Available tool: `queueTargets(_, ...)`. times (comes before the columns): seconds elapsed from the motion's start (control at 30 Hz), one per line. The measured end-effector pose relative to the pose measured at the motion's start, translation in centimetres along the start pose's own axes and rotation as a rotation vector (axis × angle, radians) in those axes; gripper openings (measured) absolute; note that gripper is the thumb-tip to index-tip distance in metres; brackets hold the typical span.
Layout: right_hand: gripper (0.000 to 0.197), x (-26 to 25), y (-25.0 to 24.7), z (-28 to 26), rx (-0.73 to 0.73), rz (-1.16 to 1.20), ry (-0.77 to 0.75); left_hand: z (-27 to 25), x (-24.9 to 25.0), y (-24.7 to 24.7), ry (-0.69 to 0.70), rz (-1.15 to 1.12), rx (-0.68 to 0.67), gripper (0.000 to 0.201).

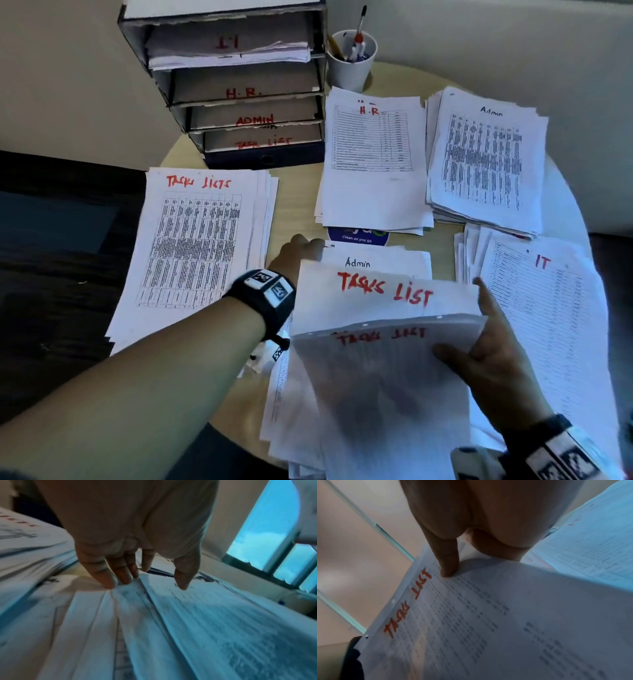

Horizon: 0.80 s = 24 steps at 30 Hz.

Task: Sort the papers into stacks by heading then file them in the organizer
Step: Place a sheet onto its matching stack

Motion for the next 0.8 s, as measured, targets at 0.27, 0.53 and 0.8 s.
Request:
queueTargets(0.27, 0.026, 3.1, -0.5, -0.9, 0.195, 0.256, 0.108, -5.0, 1.9, -1.2, 0.232, -0.54, 0.3, 0.021)
queueTargets(0.53, 0.013, 1.6, 0.9, 0.7, 0.272, 0.577, 0.208, -11.4, 3.0, 5.9, 0.208, -0.73, -0.056, 0.028)
queueTargets(0.8, 0.059, -6.8, -2.0, -0.6, 0.529, -0.37, -0.091, -13.1, 4.7, 3.0, 0.157, 0.036, 0.165, 0.015)
Point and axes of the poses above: each hand's wrist, its own z-axis towards the middle knuckle, its own y-axis out of the palm, x = y × z, the point moved 7 cm from there along z, towards the middle knuckle, and after that the axes turned 12 degrees about -x, right-handed, at the moved point
